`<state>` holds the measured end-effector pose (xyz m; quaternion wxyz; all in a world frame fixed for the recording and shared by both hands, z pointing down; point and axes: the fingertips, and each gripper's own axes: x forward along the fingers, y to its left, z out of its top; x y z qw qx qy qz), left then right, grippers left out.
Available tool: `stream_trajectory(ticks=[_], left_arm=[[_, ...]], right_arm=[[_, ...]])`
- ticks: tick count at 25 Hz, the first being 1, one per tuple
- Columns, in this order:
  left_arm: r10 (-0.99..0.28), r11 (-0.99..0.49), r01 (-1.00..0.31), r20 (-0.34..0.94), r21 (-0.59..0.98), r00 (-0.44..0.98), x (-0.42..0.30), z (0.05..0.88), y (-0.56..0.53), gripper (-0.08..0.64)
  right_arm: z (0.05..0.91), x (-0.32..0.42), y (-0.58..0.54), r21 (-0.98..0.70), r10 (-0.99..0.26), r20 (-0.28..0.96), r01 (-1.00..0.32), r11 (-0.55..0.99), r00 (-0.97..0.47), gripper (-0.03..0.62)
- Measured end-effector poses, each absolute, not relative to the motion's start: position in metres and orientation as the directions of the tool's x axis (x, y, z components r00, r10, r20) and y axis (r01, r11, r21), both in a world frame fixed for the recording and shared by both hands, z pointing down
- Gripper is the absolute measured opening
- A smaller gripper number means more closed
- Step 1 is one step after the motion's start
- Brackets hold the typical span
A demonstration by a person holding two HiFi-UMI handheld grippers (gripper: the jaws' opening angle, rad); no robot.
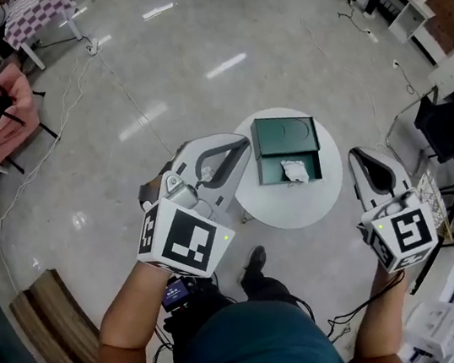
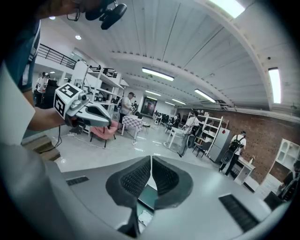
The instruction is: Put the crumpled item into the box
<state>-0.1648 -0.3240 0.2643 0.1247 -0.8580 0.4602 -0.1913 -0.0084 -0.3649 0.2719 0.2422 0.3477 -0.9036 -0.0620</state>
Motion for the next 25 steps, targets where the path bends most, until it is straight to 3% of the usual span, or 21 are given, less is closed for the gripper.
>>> stream_trajectory(ticks=[10,25], left_arm=[[-0.825,-0.554,-0.714,0.161,-0.428,0.542,-0.174,0.209,-0.274,0.018],[-0.805,-0.575,-0.681,0.162,-0.454,0.571,-0.149,0.180,-0.256,0.018]], right_arm=[[0.186,-0.036,-0.295,0.364,-0.691,0.305,-0.591,0.720,-0.655,0.037],[0.151,-0.001,-0.276,0.384,-0.731,0.292,-0.624,0.680,-0.617,0.037]])
